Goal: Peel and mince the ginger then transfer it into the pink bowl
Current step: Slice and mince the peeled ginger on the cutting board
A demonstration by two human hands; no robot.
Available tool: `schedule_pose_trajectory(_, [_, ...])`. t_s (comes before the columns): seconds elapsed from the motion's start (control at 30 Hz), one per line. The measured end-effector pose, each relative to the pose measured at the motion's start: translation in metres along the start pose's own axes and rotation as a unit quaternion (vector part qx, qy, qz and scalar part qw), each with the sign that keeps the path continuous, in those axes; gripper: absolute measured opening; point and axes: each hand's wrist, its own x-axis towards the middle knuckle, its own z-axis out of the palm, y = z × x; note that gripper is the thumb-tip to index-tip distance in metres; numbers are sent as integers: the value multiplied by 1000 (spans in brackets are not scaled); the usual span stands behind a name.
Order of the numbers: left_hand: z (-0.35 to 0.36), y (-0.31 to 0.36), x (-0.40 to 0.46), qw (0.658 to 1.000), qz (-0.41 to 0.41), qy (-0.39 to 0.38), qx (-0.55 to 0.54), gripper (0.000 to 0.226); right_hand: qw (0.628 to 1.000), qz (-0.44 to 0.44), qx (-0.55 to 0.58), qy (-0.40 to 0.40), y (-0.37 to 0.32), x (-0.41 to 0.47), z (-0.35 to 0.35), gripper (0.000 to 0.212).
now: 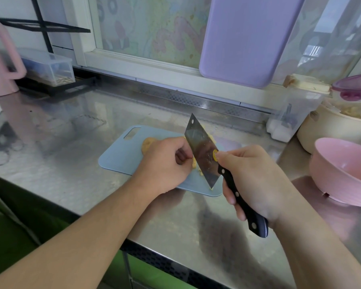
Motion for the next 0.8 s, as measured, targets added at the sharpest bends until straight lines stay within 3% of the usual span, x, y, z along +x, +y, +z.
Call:
schedule_pose_trajectory(0.5, [0,-3,1,1000,0,7,11,16,998,45,-44,-31,3,1,9,35])
schedule_pose_trajectory(0.8, [0,-3,-1,1000,-4,-5,3,16,1000,17,-19,-6,0,-1,3,38])
